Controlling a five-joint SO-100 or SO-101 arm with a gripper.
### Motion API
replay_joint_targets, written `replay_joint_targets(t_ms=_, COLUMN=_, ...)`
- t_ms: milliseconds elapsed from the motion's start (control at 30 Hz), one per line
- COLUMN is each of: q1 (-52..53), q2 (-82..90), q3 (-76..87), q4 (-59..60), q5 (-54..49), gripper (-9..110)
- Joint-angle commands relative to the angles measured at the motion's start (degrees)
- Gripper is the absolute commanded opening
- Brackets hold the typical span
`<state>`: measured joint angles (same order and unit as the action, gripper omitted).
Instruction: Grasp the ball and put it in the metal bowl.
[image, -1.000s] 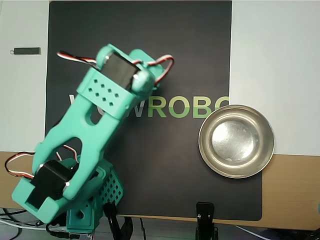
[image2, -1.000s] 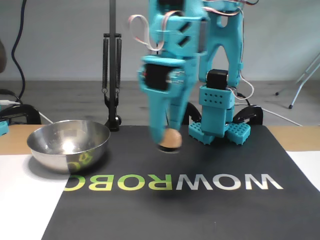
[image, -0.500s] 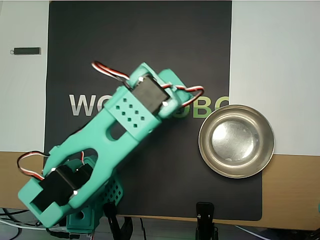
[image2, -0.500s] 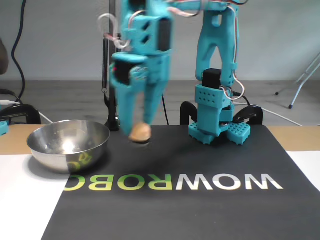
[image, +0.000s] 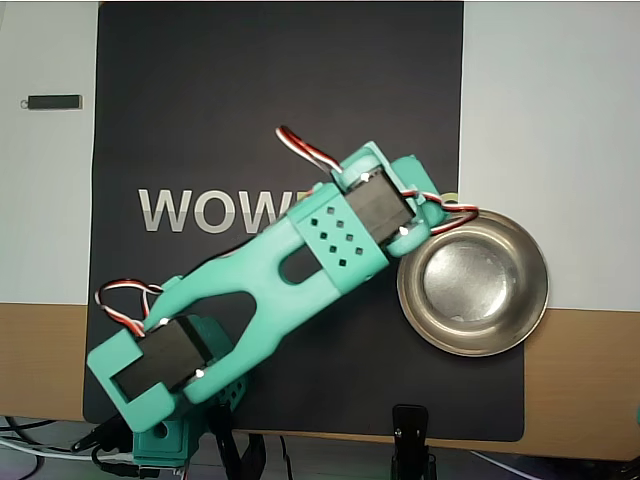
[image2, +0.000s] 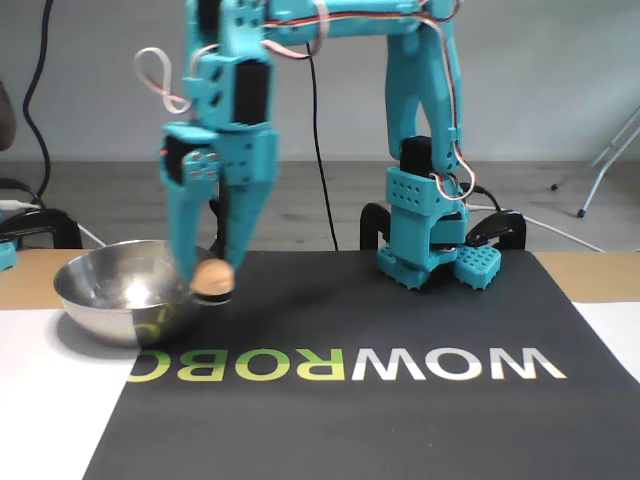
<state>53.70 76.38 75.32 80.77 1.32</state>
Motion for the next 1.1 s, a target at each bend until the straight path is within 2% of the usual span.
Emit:
replay_joint_targets(t_ms=0, q1=2.02, q2=-0.35, q3=-3.78, q4=0.18, q5=0.0, gripper=29)
replay_joint_targets(t_ms=533, q1=10.28, q2=-1.05, q3=-3.69, q4=0.09, q5=-8.44, gripper=29)
replay_joint_targets(t_ms=1067, q1=11.25, q2=-8.79, q3=-9.05, q4=-0.7, q5=-8.53, gripper=29)
